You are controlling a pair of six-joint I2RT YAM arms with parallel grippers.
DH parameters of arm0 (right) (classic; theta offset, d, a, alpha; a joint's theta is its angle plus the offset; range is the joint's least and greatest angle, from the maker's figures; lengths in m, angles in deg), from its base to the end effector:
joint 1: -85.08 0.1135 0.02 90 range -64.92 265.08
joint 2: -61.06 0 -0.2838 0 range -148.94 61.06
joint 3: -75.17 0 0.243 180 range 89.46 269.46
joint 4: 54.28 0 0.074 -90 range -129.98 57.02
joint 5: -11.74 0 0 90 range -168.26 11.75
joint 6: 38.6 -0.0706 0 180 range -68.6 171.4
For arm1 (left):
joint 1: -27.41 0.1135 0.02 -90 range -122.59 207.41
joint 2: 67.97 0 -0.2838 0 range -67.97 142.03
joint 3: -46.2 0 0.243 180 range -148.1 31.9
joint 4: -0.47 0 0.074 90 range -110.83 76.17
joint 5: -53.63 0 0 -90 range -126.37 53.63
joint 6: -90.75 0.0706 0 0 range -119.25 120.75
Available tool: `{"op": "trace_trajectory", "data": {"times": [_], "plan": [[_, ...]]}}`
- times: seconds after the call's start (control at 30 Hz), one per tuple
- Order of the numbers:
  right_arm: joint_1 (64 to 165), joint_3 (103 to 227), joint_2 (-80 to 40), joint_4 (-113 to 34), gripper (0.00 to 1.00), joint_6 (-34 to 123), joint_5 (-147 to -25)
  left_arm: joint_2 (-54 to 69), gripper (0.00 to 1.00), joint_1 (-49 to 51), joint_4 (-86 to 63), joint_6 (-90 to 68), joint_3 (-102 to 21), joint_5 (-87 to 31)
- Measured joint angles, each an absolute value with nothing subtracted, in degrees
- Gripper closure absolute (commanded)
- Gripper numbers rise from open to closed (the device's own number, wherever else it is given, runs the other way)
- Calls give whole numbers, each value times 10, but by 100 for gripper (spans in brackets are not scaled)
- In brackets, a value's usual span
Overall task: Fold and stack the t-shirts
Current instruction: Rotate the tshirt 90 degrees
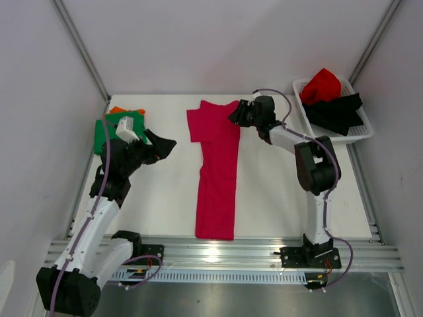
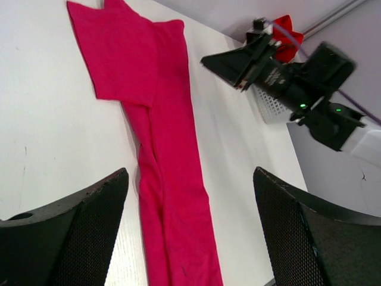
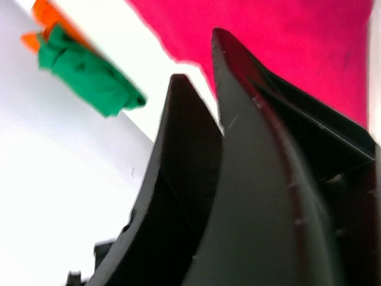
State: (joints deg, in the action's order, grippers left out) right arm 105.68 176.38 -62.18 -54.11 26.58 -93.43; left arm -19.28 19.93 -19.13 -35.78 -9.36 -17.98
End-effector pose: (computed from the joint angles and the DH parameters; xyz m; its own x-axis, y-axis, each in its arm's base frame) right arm 0.4919 0.2046 0.2060 -0.5588 0.2228 -0.7988 -0.3656 0.7984 0.4784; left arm 0.2067 -0.0496 0.3247 -0.4307 -0.5131 -0.7424 0.2144 0.7409 -0.6365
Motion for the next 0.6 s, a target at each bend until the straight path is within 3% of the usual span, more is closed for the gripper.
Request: {"op": "trace_trajectory", "data": {"times": [0.07,0.1,0.6], "plan": [[1059,1737,-582,-552,44,260,-941,-192,13,195,-184,-363,-79,-176],[1060,1722,-564,-556,43,256,-944,-192,13,192,-180,-367,-70,-177],[1129,1310,-317,-626,43,150,-1042,-231,14,135,-147,-440,101,-189]]}}
